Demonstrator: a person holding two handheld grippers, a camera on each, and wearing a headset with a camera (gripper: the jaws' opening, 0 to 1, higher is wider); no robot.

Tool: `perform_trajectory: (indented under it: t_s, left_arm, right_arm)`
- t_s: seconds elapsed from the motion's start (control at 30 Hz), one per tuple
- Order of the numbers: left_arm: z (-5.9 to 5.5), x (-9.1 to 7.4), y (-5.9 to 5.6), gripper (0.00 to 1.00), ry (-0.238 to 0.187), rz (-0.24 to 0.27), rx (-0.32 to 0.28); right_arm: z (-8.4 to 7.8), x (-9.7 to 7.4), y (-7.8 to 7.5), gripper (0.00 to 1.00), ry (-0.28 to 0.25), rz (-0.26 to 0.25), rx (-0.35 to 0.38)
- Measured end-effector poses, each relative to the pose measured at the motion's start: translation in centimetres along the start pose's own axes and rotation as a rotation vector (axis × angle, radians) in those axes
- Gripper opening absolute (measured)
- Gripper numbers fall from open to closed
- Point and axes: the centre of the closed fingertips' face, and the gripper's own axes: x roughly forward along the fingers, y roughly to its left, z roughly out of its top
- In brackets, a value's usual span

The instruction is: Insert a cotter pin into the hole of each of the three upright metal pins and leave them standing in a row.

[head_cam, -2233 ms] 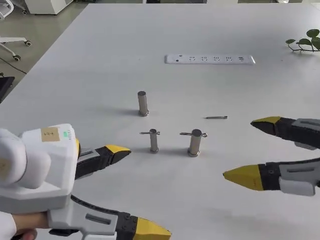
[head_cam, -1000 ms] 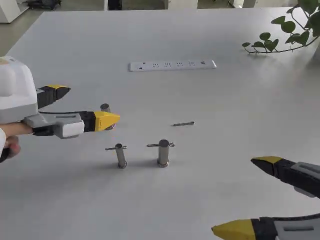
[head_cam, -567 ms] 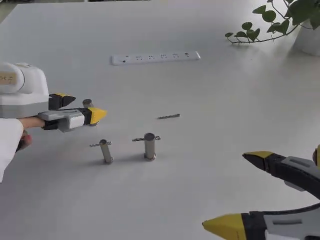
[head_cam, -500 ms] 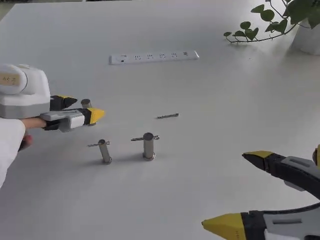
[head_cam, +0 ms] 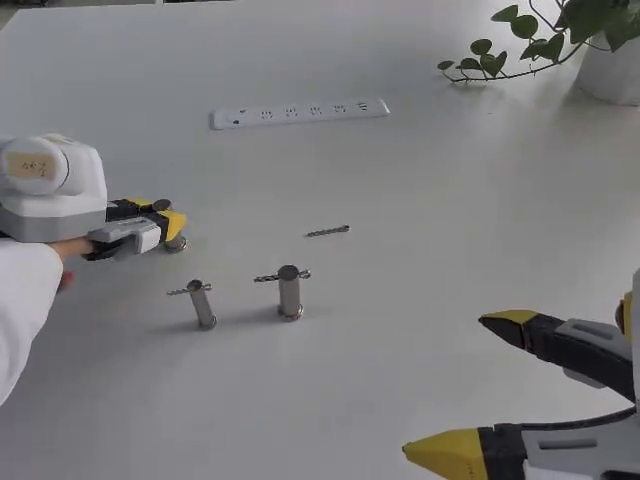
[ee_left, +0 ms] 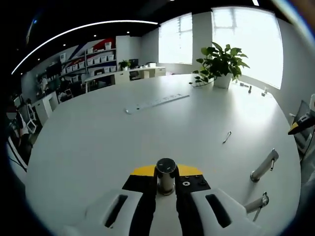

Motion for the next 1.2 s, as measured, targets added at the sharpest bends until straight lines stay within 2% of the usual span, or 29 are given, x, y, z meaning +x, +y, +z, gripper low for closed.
perform_trajectory:
  t_s: [0.2,0.33,0.37,0.47,0.5,0.53,0.57,0.6,0.7,0.73,0.77,0.8,0.87,0.93,1.0,1.1,1.17,1.2]
  left_arm:
    - [0.0,-0.2,0.2,0.11,0.002,0.021,-0.012]
    - [1.2,-1.2,0.5,0.11,-0.021,0.026,-0.025]
    - [1.8,-1.7,0.6,0.11,-0.03,0.028,-0.034]
    - [3.5,-3.1,0.6,0.11,-0.047,0.026,-0.011]
    - [4.0,-3.5,0.6,0.11,-0.055,0.025,-0.04]
    - [4.9,-4.3,0.4,0.11,-0.075,0.018,-0.069]
    - [6.3,-5.1,0.1,0.11,-0.123,0.016,-0.019]
    - [7.0,-5.8,-0.1,0.11,-0.139,0.016,0.014]
    - [8.6,-8.1,-1.3,0.11,-0.162,0.001,0.03]
    - [9.4,-8.9,-2.0,0.11,-0.183,-0.007,0.061]
    - [9.5,-9.2,-2.2,0.11,-0.187,-0.009,0.07]
    - [10.1,-10.3,-3.2,0.11,-0.193,-0.016,0.087]
    - [10.5,-11.1,-4.0,0.11,-0.2,-0.026,0.111]
    - [10.9,-12.3,-5.4,0.11,-0.22,-0.044,0.109]
    - [11.0,-13.0,-6.4,0.11,-0.228,-0.061,0.117]
    - [10.6,-13.3,-7.5,0.11,-0.217,-0.086,0.131]
    - [9.7,-13.2,-8.6,0.11,-0.193,-0.11,0.184]
    - [9.1,-13.1,-9.3,0.11,-0.172,-0.129,0.183]
  right_arm:
    - [0.0,-0.1,0.0,0.94,-0.007,-0.007,-0.006]
    - [0.2,-0.3,-0.2,0.94,-0.013,-0.013,-0.007]
    - [0.3,-0.3,-0.3,0.94,-0.015,-0.013,-0.008]
    - [0.5,-0.4,-0.4,0.94,-0.021,-0.016,-0.016]
    - [0.6,-0.4,-0.4,0.94,-0.022,-0.016,-0.017]
    - [0.6,-0.4,-0.5,0.94,-0.023,-0.017,-0.018]
    - [0.7,-0.4,-0.6,0.94,-0.023,-0.018,-0.02]
    - [0.7,-0.5,-0.6,0.94,-0.023,-0.018,-0.022]
    - [0.9,-0.6,-0.8,0.94,-0.026,-0.017,-0.027]
    - [0.9,-0.6,-0.8,0.94,-0.027,-0.017,-0.028]
    - [1.0,-0.6,-0.8,0.94,-0.028,-0.017,-0.031]
    - [1.0,-0.7,-0.8,0.94,-0.027,-0.017,-0.032]
    - [1.0,-0.7,-1.0,0.94,-0.025,-0.016,-0.03]
    - [1.0,-0.8,-1.0,0.94,-0.025,-0.016,-0.034]
    - [1.2,-0.9,-1.0,0.94,-0.032,-0.015,-0.043]
    - [1.3,-1.0,-1.0,0.94,-0.039,-0.015,-0.041]
    - [1.4,-1.0,-1.0,0.94,-0.039,-0.015,-0.042]
    - [1.4,-1.0,-1.0,0.94,-0.038,-0.015,-0.043]
